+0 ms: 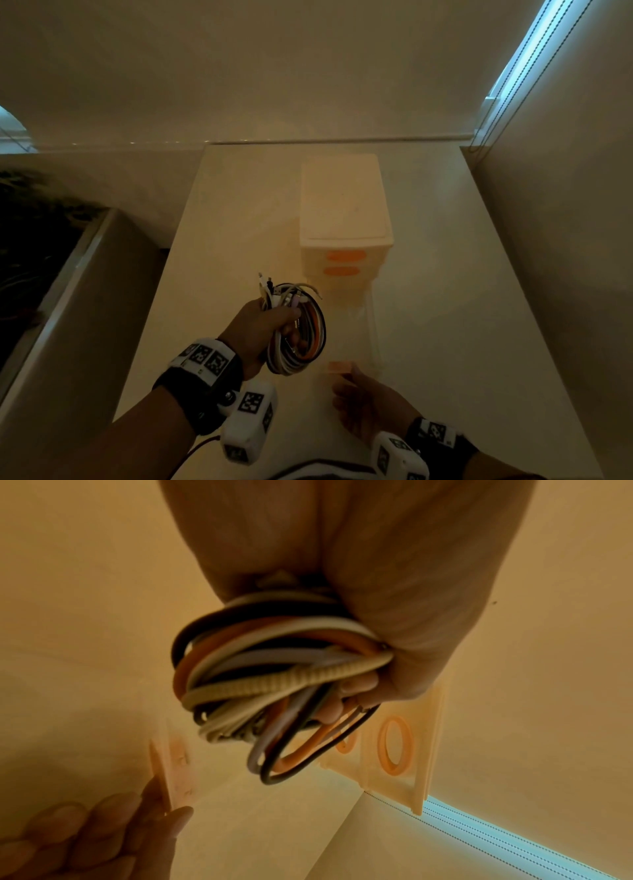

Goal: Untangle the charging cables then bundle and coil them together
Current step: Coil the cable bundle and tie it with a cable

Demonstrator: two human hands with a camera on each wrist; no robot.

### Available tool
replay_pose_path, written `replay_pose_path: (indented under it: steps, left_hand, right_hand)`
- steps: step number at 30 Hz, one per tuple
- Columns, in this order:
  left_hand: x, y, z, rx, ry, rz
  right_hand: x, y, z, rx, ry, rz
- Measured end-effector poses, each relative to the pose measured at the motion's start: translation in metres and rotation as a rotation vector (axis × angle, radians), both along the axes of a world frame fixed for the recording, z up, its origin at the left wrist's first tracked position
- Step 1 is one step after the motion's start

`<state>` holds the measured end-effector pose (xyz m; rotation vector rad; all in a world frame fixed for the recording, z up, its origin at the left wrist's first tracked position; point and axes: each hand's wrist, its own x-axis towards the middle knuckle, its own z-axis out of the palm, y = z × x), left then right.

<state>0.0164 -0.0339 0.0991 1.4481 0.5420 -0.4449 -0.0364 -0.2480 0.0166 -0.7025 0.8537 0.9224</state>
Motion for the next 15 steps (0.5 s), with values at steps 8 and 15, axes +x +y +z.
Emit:
replay_pose_path:
  steps: [8,15]
  left_hand:
    - [0.023,-0.04,-0.002,0.466,-0.149,-0.238]
    - [0.037,-0.104,-0.016,0.814,-0.172,-0.584]
  right_hand:
    - [0.012,-0.051,-0.004,-0.331,-0.075,0.433]
    - [0.068,-0.101,0.023,-0.875,-0.622,0.727]
